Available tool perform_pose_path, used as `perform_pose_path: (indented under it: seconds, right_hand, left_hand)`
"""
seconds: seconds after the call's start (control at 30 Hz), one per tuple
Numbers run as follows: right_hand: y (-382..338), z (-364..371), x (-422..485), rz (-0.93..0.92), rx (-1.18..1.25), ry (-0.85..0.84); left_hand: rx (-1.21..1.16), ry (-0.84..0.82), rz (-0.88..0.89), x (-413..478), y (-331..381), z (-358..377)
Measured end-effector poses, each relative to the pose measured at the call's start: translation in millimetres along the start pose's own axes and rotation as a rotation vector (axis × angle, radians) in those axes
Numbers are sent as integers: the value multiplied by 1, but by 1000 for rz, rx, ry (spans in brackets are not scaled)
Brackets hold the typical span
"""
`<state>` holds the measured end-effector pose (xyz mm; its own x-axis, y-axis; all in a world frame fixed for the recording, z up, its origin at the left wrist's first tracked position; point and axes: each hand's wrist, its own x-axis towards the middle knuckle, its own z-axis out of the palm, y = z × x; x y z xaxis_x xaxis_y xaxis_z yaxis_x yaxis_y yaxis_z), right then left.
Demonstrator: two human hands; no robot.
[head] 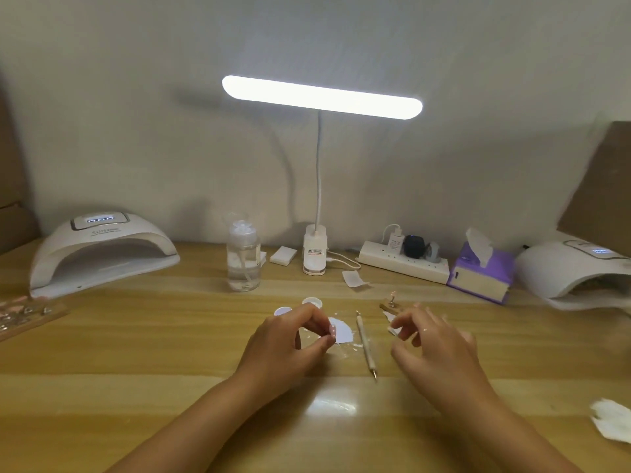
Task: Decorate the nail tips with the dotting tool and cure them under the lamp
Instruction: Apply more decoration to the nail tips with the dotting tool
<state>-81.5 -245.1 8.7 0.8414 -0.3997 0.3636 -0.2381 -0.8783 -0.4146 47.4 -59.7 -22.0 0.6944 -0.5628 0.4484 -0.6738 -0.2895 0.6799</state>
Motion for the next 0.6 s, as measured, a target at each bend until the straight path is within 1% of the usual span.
perform_pose_path:
  seconds: [0.1,0.2,0.3,0.4,0.5,0.53,0.6]
  right_hand:
    - [12,-12,-3,26,-28,-40]
    - [6,-6,-9,1,56,-141]
    - [-12,9,-8,-36,113,-187]
    - [-25,19,-4,-32,93,-120]
    - [-18,20,0,18,-25,-20]
    - [-10,17,3,65,-58,27]
    - [11,5,11,234,-31,144]
  left_hand:
    - [-11,-13,-3,1,0,0]
    - [-4,-20,0,1,1,0]
    - [7,-4,5,0,2,-1]
    - [-18,24,5,0,1,-2]
    - [-74,45,-9,1,0,-3]
    - [-89,45,-10,1,0,-3]
    - [-101,40,-10,2,-1,-2]
